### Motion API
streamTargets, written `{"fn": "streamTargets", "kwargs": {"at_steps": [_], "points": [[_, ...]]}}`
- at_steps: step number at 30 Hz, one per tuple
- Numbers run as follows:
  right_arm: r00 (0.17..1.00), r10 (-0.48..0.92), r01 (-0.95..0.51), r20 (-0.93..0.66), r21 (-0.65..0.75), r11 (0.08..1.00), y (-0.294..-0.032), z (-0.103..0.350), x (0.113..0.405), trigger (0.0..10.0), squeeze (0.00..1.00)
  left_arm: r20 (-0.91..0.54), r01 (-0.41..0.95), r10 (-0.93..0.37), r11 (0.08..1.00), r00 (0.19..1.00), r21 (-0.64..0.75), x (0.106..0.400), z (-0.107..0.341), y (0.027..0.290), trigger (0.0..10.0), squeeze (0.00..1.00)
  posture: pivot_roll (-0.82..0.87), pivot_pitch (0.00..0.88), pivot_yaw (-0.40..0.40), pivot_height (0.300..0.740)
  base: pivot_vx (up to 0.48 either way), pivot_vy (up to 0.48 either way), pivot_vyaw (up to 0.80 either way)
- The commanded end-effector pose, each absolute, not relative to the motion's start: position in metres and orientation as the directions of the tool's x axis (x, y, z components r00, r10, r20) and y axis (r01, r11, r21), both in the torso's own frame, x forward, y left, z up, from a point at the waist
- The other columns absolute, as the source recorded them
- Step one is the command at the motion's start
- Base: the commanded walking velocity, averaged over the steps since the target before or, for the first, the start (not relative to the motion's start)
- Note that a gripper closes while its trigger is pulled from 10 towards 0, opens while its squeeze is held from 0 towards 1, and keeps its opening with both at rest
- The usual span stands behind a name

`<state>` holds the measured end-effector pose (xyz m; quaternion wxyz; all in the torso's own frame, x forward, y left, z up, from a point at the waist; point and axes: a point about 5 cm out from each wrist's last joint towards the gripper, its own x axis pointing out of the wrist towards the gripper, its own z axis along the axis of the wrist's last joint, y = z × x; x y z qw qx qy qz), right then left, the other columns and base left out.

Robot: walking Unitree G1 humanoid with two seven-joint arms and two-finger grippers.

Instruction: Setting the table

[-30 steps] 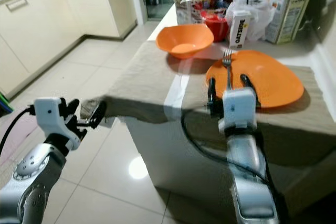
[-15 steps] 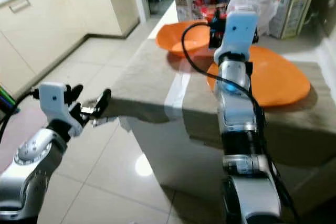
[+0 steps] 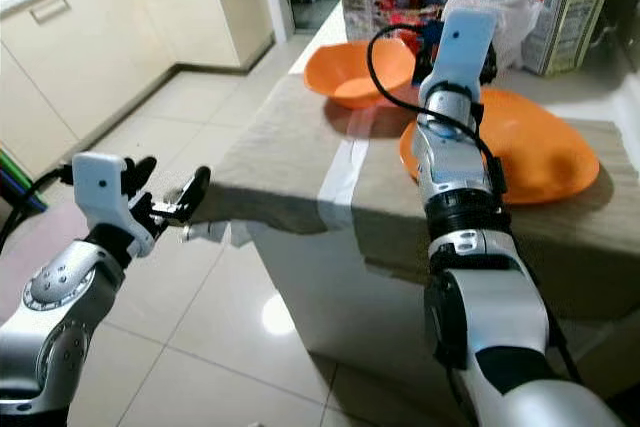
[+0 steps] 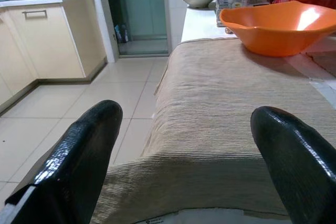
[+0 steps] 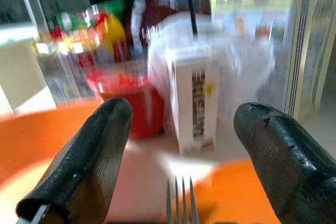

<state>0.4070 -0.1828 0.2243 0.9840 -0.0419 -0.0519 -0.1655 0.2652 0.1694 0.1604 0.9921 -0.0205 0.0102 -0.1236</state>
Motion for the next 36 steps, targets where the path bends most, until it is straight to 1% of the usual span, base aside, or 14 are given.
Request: {"fn": "streamTargets", "kwargs": {"at_steps": [1, 6, 9, 13, 22, 30, 36], "points": [[0.943, -0.316, 0.323, 0.107, -0.052, 0.945, -0.177, 0.227, 0.409, 10.0, 0.0, -0.017, 0.241, -0.241, 0.971, 0.97, -0.015, 0.267, 0.162, 0.173, 10.0, 0.0, -0.09, 0.0, 0.167, 0.735, 0.0, 0.0, 0.0], [0.945, -0.323, 0.326, 0.049, -0.085, 0.942, -0.177, 0.219, 0.411, 10.0, 0.0, -0.018, 0.245, -0.245, 0.97, 0.969, -0.005, 0.268, 0.164, 0.174, 10.0, 0.0, -0.09, 0.0, 0.168, 0.735, 0.0, 0.0, 0.0], [0.953, -0.302, 0.299, -0.024, -0.099, 0.949, -0.177, 0.205, 0.412, 10.0, 0.0, -0.016, 0.25, -0.25, 0.968, 0.968, -0.001, 0.27, 0.164, 0.173, 10.0, 0.0, -0.09, 0.0, 0.166, 0.735, 0.0, 0.0, 0.0], [0.955, -0.284, 0.274, -0.079, -0.124, 0.954, -0.175, 0.195, 0.412, 10.0, 0.0, -0.014, 0.252, -0.252, 0.968, 0.968, 0.002, 0.27, 0.165, 0.172, 10.0, 0.0, -0.09, 0.0, 0.166, 0.735, 0.0, 0.0, 0.0], [0.927, -0.329, 0.309, -0.179, -0.131, 0.942, -0.183, 0.179, 0.408, 10.0, 0.0, -0.017, 0.258, -0.257, 0.966, 0.966, 0.014, 0.27, 0.166, 0.174, 10.0, 0.0, -0.09, 0.0, 0.171, 0.735, 0.0, 0.0, 0.0], [0.914, -0.341, 0.316, -0.221, -0.138, 0.939, -0.184, 0.171, 0.407, 10.0, 0.0, -0.013, 0.263, -0.263, 0.965, 0.965, 0.021, 0.271, 0.168, 0.174, 10.0, 0.0, -0.09, 0.0, 0.172, 0.735, 0.0, 0.0, 0.0], [0.892, -0.352, 0.34, -0.285, -0.092, 0.936, -0.183, 0.162, 0.404, 10.0, 0.0, -0.005, 0.27, -0.27, 0.962, 0.963, 0.034, 0.272, 0.171, 0.173, 10.0, 0.0, -0.09, 0.0, 0.172, 0.735, 0.0, 0.0, 0.0]]}}
